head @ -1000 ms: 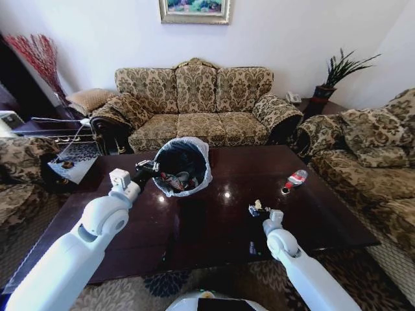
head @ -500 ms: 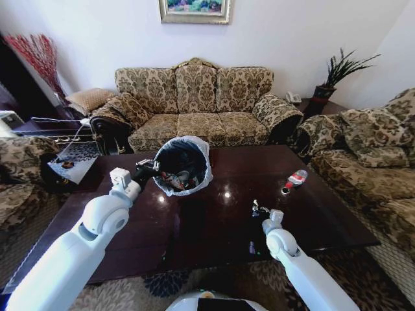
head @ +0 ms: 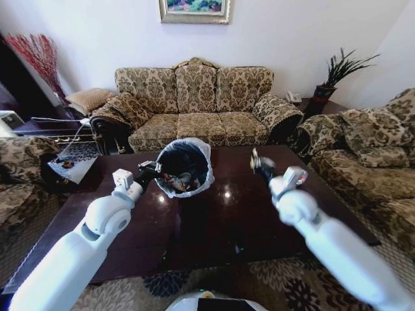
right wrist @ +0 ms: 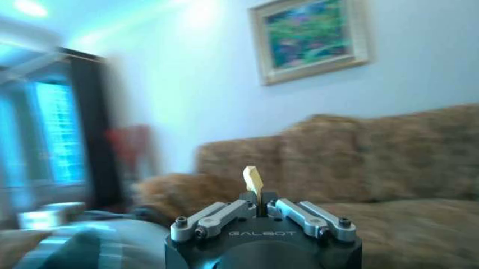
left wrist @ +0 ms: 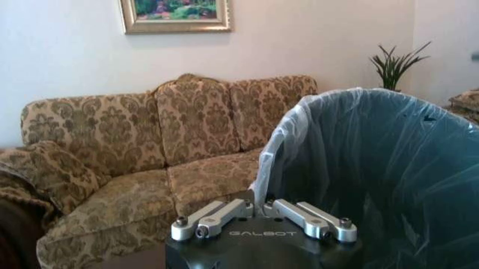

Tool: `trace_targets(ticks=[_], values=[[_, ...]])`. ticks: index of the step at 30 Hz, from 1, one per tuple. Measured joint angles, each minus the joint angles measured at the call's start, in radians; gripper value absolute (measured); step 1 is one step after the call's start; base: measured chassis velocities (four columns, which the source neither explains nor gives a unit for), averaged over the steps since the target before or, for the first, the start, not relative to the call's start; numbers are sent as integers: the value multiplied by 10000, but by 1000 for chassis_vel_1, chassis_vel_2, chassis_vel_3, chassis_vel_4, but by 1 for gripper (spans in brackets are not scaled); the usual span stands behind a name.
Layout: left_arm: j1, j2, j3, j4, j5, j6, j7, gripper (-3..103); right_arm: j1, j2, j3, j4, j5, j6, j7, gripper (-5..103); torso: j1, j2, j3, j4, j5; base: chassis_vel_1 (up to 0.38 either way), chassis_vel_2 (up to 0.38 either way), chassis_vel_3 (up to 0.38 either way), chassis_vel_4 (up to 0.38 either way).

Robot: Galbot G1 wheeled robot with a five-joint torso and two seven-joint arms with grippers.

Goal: Move to the front of the table and place the trash on the table into the trash bin.

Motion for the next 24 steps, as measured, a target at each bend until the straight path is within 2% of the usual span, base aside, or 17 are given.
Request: trace_targets(ticks=[3,4,5,7,8,10,13,16,18,21,23,24], values=[[-383,18,187,265,-19,-1,181,2,1099,-325,-851,837,1418,-255,-1249,0,-1,0,0,-12,2,0,0,0,0],[-419,29,206,301,-29,-1,219,2,1566,-349,-1328,941,1697,-311,-1464,0,-1,0,-1,-12,2,0,0,0,0],[-419,29,206,301,-29,-1,219,2,1566,-349,-1328,941,1697,-311,-1464,0,-1,0,-1,-12,2,0,0,0,0],[-440,31,212,323,-38,-1,242,2,2518,-296,-2380,872,1894,-333,-1678,0,-2,1,-1,-3,0,0,0,0,0],[-435,23,212,323,-40,-1,252,2,3064,-168,-2988,659,1880,-326,-1707,0,-2,1,-1,1,0,0,0,0,0],[-421,15,211,321,-41,-1,261,2,3343,-78,-3331,524,1849,-326,-1697,0,-2,0,-1,3,0,0,0,0,0],[-326,-24,171,247,-44,2,288,2,4232,456,-4585,-76,1605,-384,-1332,0,2,-1,1,3,0,0,0,0,0],[-305,-26,128,210,-43,3,298,2,4381,605,-4931,-134,1515,-545,-1151,-3,1,-1,0,-1,1,0,0,0,0],[-308,-26,119,210,-44,3,303,2,4417,644,-5081,-121,1490,-612,-1103,1,0,0,0,-4,1,0,0,0,0],[-357,-37,118,233,-44,4,321,2,4440,707,-5329,-102,1373,-682,-1059,17,-2,0,-1,-5,1,0,0,0,0],[-366,-46,120,238,-44,4,322,2,4441,729,-5350,-126,1332,-684,-1034,17,-1,0,-1,-4,1,0,0,0,0],[-366,-51,120,239,-45,4,322,2,4441,760,-5355,-167,1291,-683,-991,22,-1,0,0,-4,1,0,0,0,0]])
